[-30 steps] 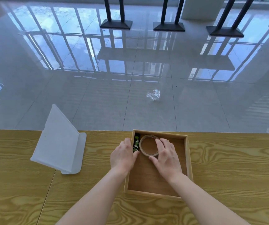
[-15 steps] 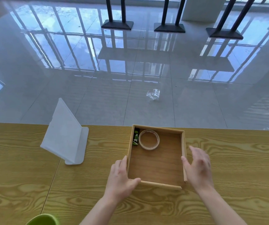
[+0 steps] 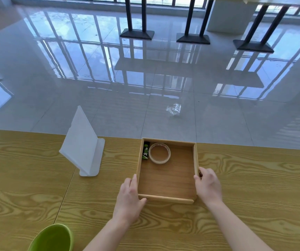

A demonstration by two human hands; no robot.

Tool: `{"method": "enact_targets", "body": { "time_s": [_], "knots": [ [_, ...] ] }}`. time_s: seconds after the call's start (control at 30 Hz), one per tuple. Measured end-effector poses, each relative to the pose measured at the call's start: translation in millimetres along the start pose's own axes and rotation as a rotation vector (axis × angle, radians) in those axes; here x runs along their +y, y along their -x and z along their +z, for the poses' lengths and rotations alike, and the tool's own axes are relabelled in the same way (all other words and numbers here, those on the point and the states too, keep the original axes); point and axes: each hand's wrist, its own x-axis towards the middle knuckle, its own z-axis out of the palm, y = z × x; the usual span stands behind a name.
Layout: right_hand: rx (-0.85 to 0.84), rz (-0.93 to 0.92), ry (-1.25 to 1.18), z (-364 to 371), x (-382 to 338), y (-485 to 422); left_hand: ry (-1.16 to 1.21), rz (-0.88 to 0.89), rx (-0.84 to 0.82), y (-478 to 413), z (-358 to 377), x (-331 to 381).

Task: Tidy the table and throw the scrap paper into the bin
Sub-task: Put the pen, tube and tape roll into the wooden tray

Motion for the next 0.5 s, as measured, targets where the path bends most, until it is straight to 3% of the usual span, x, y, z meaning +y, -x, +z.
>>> {"method": "enact_targets", "body": {
  "time_s": [0.5],
  "knots": [
    [-0.091, -0.146, -0.015, 49, -70, 1, -0.092, -0.145, 0.173, 12, -40, -52]
  ]
}}
